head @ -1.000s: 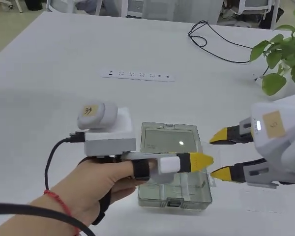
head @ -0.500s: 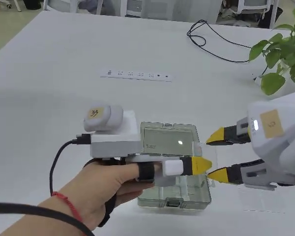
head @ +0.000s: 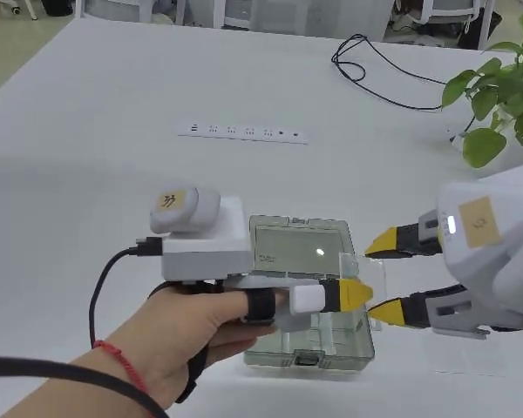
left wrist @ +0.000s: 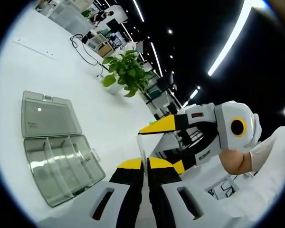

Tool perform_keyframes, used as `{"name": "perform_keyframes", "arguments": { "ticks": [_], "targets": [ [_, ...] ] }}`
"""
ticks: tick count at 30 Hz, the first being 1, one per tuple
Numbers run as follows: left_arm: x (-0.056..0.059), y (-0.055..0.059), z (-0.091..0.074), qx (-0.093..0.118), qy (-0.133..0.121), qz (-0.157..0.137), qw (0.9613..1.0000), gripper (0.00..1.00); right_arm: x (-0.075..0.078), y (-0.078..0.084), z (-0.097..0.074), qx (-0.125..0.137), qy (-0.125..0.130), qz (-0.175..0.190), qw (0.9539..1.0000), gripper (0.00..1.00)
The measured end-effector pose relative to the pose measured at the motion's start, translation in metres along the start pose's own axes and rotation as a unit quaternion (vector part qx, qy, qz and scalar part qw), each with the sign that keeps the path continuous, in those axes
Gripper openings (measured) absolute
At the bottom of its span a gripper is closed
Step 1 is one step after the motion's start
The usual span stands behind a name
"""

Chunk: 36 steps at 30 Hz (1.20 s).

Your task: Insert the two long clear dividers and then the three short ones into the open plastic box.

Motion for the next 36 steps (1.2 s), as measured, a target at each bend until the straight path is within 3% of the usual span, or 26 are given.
{"name": "perform_keyframes", "arguments": {
  "ticks": [13, 17, 21, 25, 28, 33, 34, 36],
  "targets": [
    [0.000, -0.001, -0.001, 0.012, -0.004, -0.002, 0.9999, 0.00, 0.003, -0.002, 0.000, 0.007, 0.009, 0.002, 0.9999, 0.34],
    [0.000, -0.002, -0.003, 0.010, -0.008, 0.016, 0.9998, 0.00, 0.007, -0.002, -0.003, 0.012, 0.012, 0.011, 0.9998, 0.36],
    [0.003, -0.001, -0.006, -0.013, -0.007, 0.073, 0.9972, 0.00, 0.016, 0.001, -0.010, 0.032, 0.002, 0.051, 0.9982, 0.35],
    [0.003, -0.001, -0.009, -0.036, 0.000, 0.130, 0.9909, 0.00, 0.023, 0.003, -0.015, 0.048, -0.018, 0.077, 0.9957, 0.33],
    [0.004, 0.001, -0.011, -0.050, 0.007, 0.155, 0.9867, 0.00, 0.027, 0.009, -0.014, 0.058, -0.044, 0.095, 0.9928, 0.31],
    [0.006, 0.003, -0.013, -0.074, 0.023, 0.221, 0.9721, 0.00, 0.031, 0.009, -0.016, 0.074, -0.091, 0.118, 0.9860, 0.26],
    [0.007, 0.004, -0.014, -0.080, 0.023, 0.222, 0.9716, 0.00, 0.031, 0.009, -0.016, 0.076, -0.100, 0.121, 0.9847, 0.25],
    [0.008, 0.005, -0.014, -0.092, 0.028, 0.244, 0.9651, 0.00, 0.032, 0.008, -0.016, 0.085, -0.114, 0.128, 0.9814, 0.22]
  ]
}}
Point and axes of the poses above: the centre of the closed fingertips' face, and the gripper's own axes: z roughly forward along the fingers, x roughly to its right, y roughly out of its underside, the point moved 10 cm from there along -z, roughly backward along the fingers, and after that the axes turned 8 degrees about y, right-handed, at the moved point
